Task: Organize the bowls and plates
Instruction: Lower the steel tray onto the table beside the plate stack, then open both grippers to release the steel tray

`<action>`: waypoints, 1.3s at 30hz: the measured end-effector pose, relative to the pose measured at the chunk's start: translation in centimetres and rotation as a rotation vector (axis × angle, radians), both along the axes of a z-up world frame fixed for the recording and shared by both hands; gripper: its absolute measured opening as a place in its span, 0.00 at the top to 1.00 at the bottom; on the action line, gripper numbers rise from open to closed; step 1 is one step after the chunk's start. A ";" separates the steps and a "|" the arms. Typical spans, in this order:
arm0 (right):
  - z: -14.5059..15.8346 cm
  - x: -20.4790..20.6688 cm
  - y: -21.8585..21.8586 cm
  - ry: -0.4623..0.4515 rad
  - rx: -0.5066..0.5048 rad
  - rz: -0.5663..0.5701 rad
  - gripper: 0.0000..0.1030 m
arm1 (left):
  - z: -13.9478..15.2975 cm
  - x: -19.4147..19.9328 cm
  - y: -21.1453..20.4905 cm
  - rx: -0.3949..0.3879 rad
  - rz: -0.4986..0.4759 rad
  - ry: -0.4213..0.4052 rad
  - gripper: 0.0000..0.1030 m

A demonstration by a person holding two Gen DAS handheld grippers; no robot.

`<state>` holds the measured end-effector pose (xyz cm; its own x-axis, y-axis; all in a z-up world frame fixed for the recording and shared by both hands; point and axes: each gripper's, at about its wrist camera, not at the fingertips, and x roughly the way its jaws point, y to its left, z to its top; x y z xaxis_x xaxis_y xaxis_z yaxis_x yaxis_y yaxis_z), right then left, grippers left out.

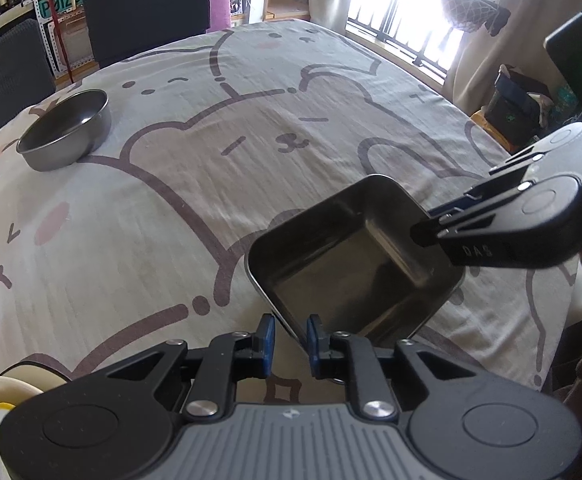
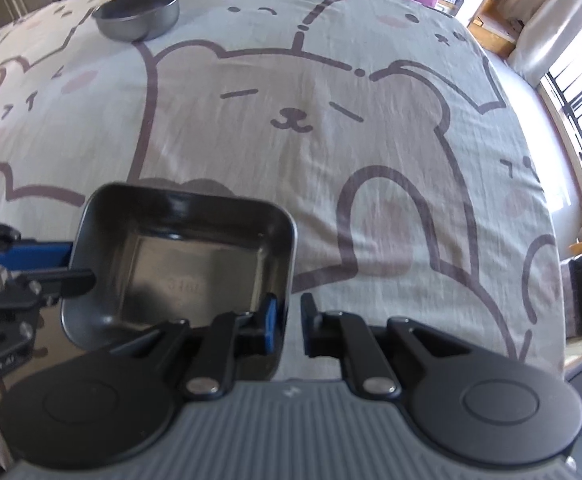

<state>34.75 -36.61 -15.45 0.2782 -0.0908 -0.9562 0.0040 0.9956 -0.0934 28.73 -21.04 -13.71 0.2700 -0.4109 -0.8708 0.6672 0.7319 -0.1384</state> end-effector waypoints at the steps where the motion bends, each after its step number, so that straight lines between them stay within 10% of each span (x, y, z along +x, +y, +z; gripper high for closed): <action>1: 0.0 0.1 -0.1 -0.006 0.002 -0.004 0.87 | 0.0 0.1 0.0 -0.004 0.000 0.001 0.80; 15: -0.1 0.4 -1.1 -0.026 0.046 -0.027 0.86 | 0.1 0.5 -0.1 -0.010 0.026 0.000 0.81; 17: -0.1 0.2 -1.3 -0.024 0.071 -0.030 0.73 | 0.1 0.5 -0.1 -0.015 0.029 0.007 0.79; 23: 0.5 -0.6 -1.0 -0.042 0.072 -0.002 0.42 | 0.8 0.2 -0.3 -0.026 0.022 0.013 0.65; 39: 3.4 -3.7 -2.9 -0.162 0.081 -0.044 0.08 | 3.8 -0.6 2.1 -0.069 0.091 -0.055 0.06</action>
<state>31.02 -39.50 -12.04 0.4262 -0.0305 -0.9041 0.0559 0.9984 -0.0073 28.17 -18.91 -9.95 0.3558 -0.4410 -0.8240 0.6062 0.7799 -0.1556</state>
